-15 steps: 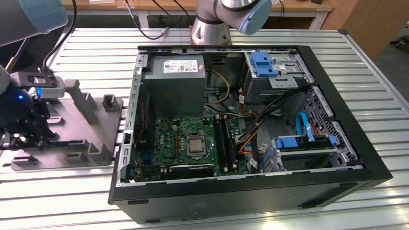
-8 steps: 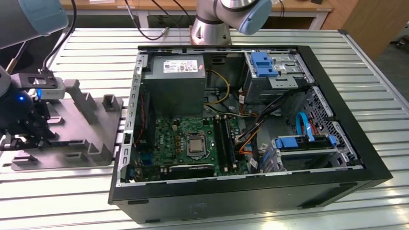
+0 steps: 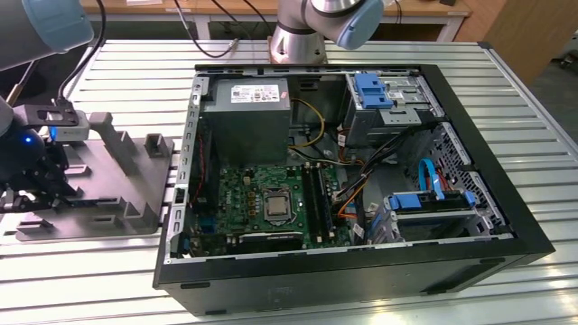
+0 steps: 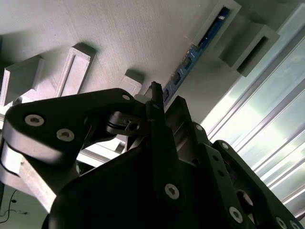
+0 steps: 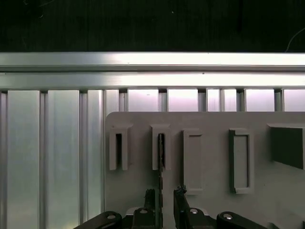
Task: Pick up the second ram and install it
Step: 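Pick up the second ram and move it above second insertion slot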
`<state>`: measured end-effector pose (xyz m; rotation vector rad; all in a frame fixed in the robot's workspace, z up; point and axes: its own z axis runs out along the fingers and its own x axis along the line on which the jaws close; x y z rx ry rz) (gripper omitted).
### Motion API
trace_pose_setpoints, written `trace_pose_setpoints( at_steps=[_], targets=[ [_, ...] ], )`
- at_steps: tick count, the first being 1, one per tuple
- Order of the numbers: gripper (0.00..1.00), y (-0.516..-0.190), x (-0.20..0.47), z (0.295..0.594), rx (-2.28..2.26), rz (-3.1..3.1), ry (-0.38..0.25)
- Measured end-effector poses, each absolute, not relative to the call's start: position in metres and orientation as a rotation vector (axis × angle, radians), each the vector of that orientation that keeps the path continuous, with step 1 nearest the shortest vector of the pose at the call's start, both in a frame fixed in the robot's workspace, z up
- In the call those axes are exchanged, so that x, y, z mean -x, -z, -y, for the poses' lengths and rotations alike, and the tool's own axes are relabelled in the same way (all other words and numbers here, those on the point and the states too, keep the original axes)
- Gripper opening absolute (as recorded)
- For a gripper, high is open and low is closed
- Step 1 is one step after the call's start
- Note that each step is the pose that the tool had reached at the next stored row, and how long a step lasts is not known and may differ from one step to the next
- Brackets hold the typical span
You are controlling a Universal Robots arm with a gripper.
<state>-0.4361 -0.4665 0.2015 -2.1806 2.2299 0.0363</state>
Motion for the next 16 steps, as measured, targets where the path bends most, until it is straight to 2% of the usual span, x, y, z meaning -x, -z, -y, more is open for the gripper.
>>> trace_pose_setpoints(
  at_steps=[16],
  targets=[
    [0.29,-0.1995,0.4325,0.4665,2.18,-2.23,-0.036]
  ],
)
